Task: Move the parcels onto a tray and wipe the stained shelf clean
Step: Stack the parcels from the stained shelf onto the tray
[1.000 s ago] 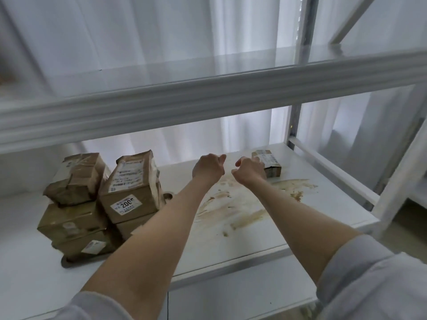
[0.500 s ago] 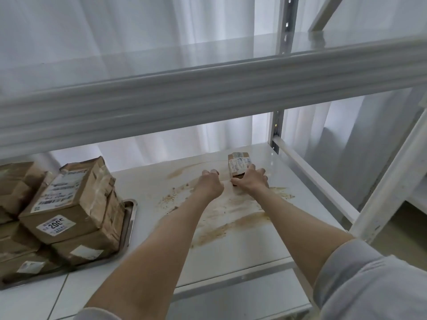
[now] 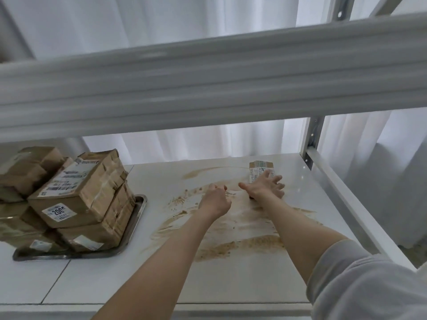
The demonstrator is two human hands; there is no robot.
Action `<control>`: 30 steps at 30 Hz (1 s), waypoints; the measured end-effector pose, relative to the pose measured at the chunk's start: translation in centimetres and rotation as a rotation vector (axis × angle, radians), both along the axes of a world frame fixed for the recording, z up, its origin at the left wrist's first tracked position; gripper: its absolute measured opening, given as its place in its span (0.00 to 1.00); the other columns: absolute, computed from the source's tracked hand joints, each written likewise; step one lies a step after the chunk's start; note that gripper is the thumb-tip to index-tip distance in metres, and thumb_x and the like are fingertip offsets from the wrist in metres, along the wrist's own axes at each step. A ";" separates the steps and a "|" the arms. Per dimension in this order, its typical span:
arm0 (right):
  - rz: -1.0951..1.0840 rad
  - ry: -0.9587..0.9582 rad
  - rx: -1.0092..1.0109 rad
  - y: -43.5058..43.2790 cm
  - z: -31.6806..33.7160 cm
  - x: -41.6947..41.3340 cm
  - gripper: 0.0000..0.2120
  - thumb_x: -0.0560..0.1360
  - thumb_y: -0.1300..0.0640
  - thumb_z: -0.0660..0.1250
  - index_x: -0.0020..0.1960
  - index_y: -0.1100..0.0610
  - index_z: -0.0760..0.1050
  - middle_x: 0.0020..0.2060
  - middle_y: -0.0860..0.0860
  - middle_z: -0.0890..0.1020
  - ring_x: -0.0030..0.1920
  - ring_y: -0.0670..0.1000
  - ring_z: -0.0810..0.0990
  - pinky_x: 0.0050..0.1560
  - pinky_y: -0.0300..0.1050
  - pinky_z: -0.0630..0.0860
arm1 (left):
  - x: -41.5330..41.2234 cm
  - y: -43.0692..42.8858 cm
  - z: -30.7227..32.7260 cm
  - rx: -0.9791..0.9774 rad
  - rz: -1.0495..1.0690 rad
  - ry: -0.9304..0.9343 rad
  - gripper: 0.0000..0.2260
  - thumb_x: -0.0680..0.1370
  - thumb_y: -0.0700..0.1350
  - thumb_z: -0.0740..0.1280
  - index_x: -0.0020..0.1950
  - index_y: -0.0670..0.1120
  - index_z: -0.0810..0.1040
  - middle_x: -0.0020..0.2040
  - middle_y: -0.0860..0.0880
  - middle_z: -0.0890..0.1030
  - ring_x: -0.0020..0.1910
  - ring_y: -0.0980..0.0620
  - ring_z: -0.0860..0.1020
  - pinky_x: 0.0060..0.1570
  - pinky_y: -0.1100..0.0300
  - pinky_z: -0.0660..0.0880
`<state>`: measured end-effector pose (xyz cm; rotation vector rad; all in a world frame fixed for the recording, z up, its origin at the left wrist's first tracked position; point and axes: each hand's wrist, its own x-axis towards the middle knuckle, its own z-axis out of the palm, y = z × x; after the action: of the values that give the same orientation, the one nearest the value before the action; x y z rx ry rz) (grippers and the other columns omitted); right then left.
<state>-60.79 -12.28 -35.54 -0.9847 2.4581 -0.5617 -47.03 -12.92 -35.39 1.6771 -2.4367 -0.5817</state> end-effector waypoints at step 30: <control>0.205 -0.950 -0.191 6.6 3.7 9.2 0.15 0.73 0.59 0.65 0.59 0.56 0.71 0.47 0.54 0.79 0.43 0.53 0.78 0.43 0.44 0.73 | 11.0 0.9 4.8 -0.060 0.123 0.285 0.18 0.80 0.40 0.54 0.71 0.41 0.65 0.69 0.42 0.66 0.64 0.45 0.72 0.61 0.55 0.68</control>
<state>-51.55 -5.67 -31.83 -0.7641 1.4680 -0.9352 -36.00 -12.05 -30.56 1.5845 -2.1159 -0.6717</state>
